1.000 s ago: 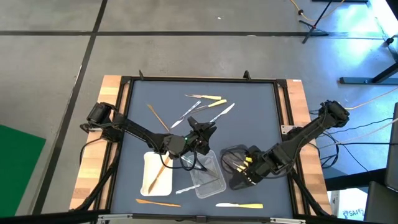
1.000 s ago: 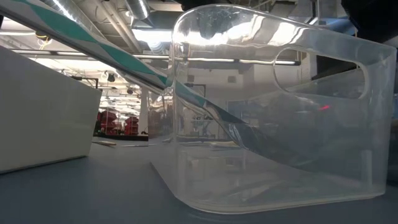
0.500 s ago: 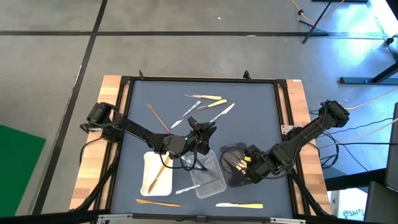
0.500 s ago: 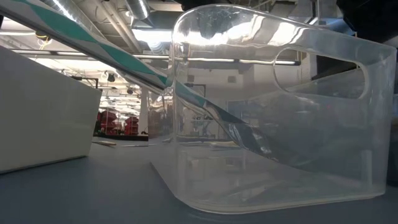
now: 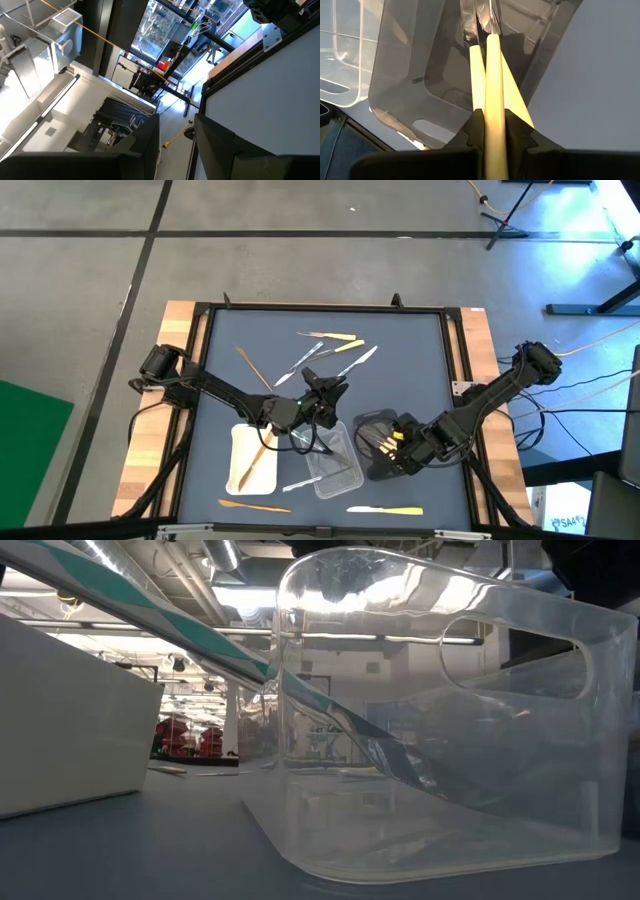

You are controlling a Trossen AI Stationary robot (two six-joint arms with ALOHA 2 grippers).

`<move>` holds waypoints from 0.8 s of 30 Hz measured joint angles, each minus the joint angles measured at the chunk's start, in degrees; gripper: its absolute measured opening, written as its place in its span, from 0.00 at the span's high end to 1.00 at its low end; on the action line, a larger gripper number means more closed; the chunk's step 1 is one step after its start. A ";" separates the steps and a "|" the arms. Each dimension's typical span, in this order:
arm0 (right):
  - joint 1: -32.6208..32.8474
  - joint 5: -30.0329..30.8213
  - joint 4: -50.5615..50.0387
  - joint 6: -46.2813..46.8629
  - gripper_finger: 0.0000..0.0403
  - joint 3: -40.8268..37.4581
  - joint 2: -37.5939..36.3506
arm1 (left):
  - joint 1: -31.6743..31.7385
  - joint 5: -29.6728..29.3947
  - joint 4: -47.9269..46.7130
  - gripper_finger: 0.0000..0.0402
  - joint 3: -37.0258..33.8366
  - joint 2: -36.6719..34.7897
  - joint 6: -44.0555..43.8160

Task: Sort silverware by color (type)
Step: Put the yellow table knife into the black transparent bin, then put the blue patterned table knife into the transparent bin

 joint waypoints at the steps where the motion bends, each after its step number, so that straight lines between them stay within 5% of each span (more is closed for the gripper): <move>1: 0.00 0.00 0.00 0.00 0.91 0.00 0.00 | 0.00 -0.02 0.00 0.71 0.00 0.00 0.00; 10: 0.00 0.04 0.00 0.00 0.73 0.00 0.00 | 0.00 0.00 -0.02 0.71 0.00 0.00 0.00; 24: 0.00 0.02 0.00 0.00 0.70 0.00 0.00 | 0.00 0.00 -0.02 0.71 0.00 0.00 0.00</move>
